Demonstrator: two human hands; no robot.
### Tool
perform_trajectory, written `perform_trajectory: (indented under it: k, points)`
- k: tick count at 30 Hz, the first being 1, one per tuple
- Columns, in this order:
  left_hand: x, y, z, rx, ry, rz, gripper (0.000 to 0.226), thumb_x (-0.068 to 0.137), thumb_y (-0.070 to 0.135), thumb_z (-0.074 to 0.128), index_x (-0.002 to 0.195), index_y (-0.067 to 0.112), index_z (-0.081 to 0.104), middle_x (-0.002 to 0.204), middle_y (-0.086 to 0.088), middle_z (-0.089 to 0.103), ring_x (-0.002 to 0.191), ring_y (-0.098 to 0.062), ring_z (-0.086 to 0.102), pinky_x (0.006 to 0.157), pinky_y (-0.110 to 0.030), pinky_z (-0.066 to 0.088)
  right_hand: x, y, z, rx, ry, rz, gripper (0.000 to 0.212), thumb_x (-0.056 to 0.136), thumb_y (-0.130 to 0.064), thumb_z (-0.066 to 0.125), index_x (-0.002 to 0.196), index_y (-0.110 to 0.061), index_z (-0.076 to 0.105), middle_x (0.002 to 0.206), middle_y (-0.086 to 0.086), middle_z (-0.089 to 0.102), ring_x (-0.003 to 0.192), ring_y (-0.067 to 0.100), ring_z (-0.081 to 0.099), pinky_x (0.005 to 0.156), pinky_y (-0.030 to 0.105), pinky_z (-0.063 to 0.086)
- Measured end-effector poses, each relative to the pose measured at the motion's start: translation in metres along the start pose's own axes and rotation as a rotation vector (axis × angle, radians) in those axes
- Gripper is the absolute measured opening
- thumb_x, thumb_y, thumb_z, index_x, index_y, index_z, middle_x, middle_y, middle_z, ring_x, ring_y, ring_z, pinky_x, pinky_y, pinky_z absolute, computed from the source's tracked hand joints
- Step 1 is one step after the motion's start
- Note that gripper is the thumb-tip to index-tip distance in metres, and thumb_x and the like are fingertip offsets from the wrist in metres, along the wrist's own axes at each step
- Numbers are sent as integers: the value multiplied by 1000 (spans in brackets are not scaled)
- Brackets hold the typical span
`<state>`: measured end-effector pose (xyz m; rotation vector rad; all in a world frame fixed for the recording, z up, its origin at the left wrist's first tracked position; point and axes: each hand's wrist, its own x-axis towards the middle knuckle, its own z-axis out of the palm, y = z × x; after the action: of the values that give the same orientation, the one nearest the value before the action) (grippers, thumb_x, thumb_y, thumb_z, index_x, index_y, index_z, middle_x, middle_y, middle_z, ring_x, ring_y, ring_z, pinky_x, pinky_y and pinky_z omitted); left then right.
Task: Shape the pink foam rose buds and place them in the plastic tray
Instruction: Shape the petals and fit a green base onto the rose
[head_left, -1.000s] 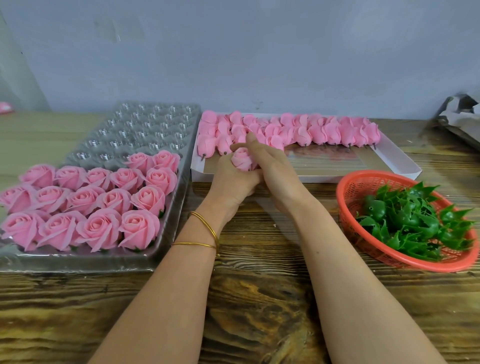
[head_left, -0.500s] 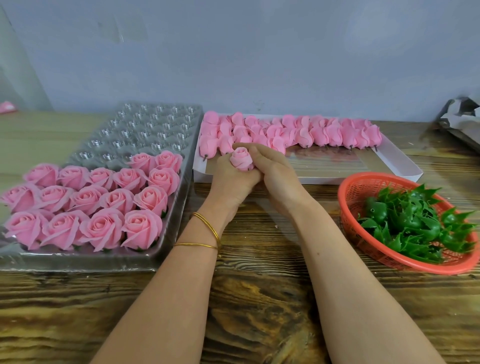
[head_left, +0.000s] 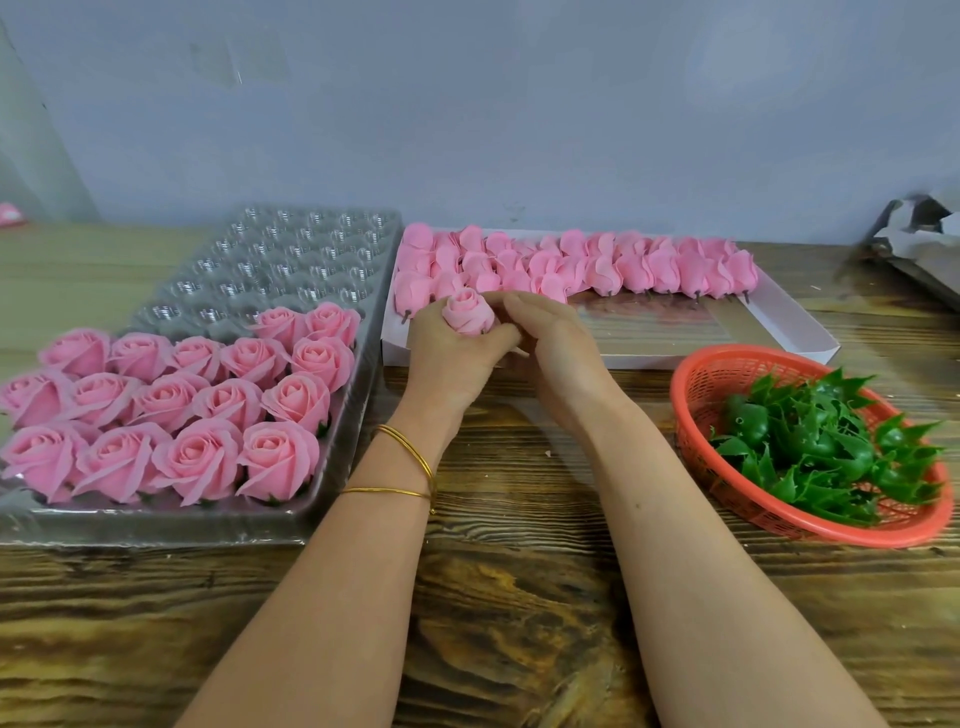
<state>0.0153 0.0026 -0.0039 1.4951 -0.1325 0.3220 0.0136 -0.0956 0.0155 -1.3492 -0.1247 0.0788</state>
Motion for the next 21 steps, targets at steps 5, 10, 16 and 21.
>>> perform_trajectory:
  k: [5,10,16,21]
  points:
    - [2,2,0,-61,72,-67,19,72,-4,71,83,10,74,78,-12,73,78,-27,72,64,-34,60,1,-1,-1,168,19,89,37,99,-12,37,82,-7,70,78,4,72,69,10,68,60,24,55]
    - [5,3,-2,-73,134,-74,15,75,-1,73,87,-7,67,75,-12,67,69,-17,67,58,-25,55,1,0,-2,286,-42,157,29,88,1,40,81,-3,68,79,9,71,67,16,68,64,28,58]
    - [4,3,0,-132,116,-58,19,76,4,76,89,-5,66,71,-10,63,64,-13,62,55,-23,52,0,2,-4,224,-194,189,31,84,16,39,88,-1,65,93,14,66,85,18,65,90,33,54]
    - [4,2,-1,-109,108,-68,22,74,10,79,87,-2,67,69,-2,67,68,-12,66,59,-24,54,-5,1,-8,257,-291,203,26,91,13,44,97,-2,65,101,13,66,97,21,63,94,33,52]
